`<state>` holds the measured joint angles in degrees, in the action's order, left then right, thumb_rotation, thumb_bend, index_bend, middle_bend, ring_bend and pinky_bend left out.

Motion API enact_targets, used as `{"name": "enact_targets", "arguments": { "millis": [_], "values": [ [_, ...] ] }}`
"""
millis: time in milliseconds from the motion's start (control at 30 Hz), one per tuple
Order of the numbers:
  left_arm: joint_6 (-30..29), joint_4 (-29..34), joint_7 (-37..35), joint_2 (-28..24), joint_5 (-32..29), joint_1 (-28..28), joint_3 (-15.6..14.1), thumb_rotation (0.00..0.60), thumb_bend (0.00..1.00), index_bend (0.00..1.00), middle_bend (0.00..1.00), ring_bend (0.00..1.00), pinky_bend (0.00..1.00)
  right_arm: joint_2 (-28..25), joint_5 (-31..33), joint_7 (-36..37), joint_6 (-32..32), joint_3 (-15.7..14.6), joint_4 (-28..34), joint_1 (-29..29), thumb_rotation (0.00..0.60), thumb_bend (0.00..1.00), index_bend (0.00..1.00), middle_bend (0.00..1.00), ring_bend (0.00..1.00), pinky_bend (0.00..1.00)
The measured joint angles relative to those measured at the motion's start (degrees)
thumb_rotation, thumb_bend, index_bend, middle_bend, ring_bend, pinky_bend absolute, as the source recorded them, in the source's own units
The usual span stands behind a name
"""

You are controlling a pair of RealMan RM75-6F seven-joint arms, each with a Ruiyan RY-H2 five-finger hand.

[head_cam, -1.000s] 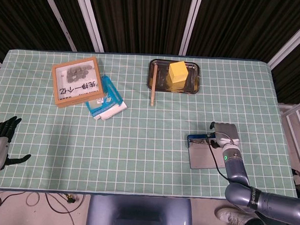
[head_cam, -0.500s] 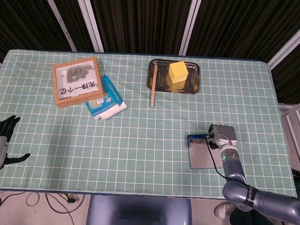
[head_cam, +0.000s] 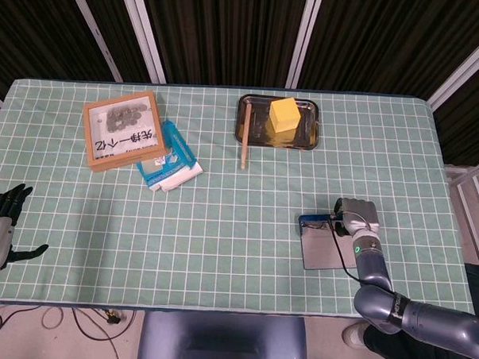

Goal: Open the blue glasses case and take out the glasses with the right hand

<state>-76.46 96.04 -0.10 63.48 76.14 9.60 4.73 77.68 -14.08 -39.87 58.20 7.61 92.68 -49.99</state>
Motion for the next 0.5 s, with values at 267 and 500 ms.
{"name": "enact_targets", "arguments": {
  "millis": [267,500],
  "values": [
    [-0.01,0.12,0.09,-0.04,-0.01,-0.03,-0.03,0.600,0.03,0.00,0.00,0.00,0.00,0.40,0.69,0.10,-0.17,-0.01,-0.39,0.08,0.600,0.52,0.39,0.87,0.94,1.00],
    [0.04,0.14,0.13,-0.04,-0.06,-0.01,-0.02,0.600,0.03,0.00,0.00,0.00,0.00,0.74,1.20,0.31,-0.52,0.01,-1.00,0.18,0.600,0.52,0.40,0.87,0.94,1.00]
  ]
}}
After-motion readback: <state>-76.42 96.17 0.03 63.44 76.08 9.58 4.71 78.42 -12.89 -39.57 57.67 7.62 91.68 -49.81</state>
